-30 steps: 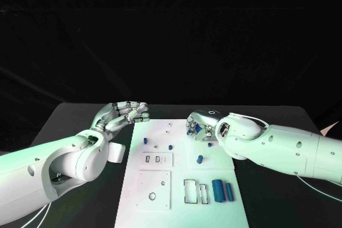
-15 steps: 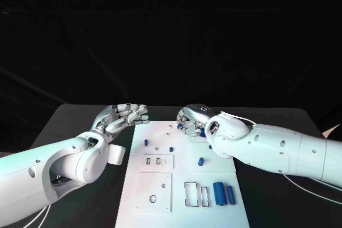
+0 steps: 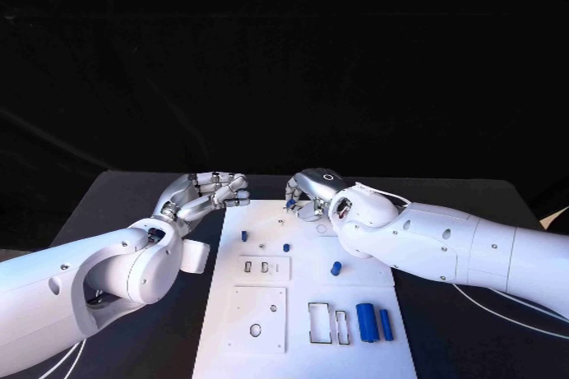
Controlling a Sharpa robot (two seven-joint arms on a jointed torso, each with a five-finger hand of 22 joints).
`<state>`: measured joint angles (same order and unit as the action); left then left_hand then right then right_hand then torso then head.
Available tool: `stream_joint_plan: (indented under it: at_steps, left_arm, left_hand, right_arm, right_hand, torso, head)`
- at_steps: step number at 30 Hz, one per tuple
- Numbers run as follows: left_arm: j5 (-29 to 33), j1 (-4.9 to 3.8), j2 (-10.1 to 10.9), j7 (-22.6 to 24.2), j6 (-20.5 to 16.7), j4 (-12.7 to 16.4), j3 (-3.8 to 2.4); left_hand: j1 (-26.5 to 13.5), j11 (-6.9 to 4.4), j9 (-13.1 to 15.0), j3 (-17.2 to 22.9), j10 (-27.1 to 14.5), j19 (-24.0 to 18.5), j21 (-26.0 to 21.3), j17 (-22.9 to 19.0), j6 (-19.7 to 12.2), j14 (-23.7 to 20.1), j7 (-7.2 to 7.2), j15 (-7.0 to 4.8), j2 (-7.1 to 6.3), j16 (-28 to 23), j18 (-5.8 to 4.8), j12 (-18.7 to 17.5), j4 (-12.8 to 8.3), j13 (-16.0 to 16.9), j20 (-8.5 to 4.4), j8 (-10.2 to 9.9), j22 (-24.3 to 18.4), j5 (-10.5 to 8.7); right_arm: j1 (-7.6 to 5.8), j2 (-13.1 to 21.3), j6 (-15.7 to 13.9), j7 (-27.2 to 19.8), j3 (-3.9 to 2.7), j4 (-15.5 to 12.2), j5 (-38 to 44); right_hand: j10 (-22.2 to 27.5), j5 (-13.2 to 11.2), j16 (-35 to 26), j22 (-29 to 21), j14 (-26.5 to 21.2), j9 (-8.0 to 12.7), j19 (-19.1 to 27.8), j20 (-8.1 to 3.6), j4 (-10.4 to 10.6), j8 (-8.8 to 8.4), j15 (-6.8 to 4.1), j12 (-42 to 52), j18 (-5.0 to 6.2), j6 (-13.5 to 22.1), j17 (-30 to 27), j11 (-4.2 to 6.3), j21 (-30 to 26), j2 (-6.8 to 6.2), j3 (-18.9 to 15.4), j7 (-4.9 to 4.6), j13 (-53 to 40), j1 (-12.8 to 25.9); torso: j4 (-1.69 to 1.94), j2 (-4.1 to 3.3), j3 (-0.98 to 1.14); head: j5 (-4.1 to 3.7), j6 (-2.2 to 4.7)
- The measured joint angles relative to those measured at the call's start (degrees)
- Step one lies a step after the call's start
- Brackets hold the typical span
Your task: Assemble the parts on the task board
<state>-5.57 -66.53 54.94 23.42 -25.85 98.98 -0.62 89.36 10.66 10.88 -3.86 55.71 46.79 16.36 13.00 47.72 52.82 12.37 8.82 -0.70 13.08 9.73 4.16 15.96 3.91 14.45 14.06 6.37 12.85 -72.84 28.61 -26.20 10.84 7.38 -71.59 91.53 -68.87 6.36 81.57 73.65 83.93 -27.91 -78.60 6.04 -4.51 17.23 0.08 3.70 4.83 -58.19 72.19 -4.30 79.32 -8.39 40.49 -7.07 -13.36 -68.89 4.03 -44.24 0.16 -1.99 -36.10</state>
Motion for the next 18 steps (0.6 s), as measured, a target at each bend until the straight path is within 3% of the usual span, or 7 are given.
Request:
stream_joint_plan:
  at_steps: [5, 18]
  left_arm:
    - [0.0, -0.21, 0.0, -0.04, 0.03, 0.03, 0.0]
    - [0.02, -0.47, 0.01, -0.13, 0.05, -0.04, 0.0]
  left_hand:
    - [0.0, 0.0, 0.0, 0.0, 0.0, 0.0, 0.0, 0.0, -0.08, 0.0, -0.08, 0.0, 0.0, -0.11, 0.0, 0.0, 0.0, 0.0, 0.0, 0.0, -0.02, 0.0]
    - [0.0, 0.0, -0.01, 0.0, 0.0, 0.0, 0.0, -0.01, -0.21, 0.0, -0.21, 0.0, 0.0, -0.23, 0.0, 0.0, 0.0, 0.0, 0.0, 0.0, -0.07, 0.0]
  right_arm:
    - [0.14, -0.73, -0.18, -0.14, -0.09, 0.53, 0.0]
    - [0.2, -1.19, -0.36, -0.63, -0.19, 0.87, -0.1]
  right_hand:
    - [0.01, 0.3, 0.0, 0.0, 0.0, 0.0, 0.0, 0.0, 0.0, 0.31, 0.0, -0.01, 0.0, 0.1, 0.0, 0.0, 0.0, -0.07, 0.0, -0.09, 0.0, -0.06]
    - [0.1, 0.3, 0.0, -0.01, 0.0, -0.01, 0.0, 0.0, -0.15, 0.31, 0.0, -0.01, 0.0, 0.27, -0.08, -0.1, 0.0, -0.09, 0.15, -0.34, 0.06, -0.06]
  torso:
    - [0.21, -0.22, -0.07]
    - [0.15, -0.37, -0.1]
  head:
    - [0.01, 0.02]
    - [-0.09, -0.2]
